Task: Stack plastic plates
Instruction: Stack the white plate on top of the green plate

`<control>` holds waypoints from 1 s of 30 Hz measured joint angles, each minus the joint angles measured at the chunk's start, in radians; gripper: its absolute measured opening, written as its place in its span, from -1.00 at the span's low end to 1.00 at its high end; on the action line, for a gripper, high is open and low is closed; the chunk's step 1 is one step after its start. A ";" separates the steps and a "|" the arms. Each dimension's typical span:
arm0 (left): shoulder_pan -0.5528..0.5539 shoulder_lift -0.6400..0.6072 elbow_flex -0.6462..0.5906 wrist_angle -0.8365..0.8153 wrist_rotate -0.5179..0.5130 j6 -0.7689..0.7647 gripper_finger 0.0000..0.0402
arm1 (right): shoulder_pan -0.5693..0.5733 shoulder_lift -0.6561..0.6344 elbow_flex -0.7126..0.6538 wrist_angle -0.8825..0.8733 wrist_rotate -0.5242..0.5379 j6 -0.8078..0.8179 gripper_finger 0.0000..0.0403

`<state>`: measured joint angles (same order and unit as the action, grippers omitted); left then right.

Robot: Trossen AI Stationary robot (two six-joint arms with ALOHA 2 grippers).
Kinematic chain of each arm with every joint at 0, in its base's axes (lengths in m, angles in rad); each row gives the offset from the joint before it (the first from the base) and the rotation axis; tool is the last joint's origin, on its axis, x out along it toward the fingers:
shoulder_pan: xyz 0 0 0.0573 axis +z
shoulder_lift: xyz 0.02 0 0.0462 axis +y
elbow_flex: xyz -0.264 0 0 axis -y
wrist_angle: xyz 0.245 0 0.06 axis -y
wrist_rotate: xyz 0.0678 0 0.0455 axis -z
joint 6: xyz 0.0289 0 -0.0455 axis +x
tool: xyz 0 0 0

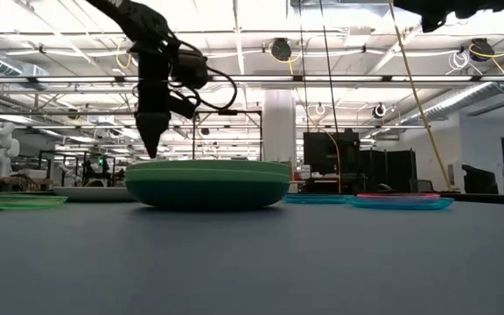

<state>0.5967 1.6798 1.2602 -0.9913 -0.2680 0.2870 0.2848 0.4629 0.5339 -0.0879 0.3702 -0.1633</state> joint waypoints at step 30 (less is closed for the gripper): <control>0.169 0.000 0.000 -0.024 0.055 -0.185 -0.68 | 0.000 0.000 0.000 0.008 0.000 0.074 -0.84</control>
<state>0.7654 1.6798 1.2602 -1.0151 -0.2131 0.1024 0.2851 0.4632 0.5339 -0.0795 0.3698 -0.0898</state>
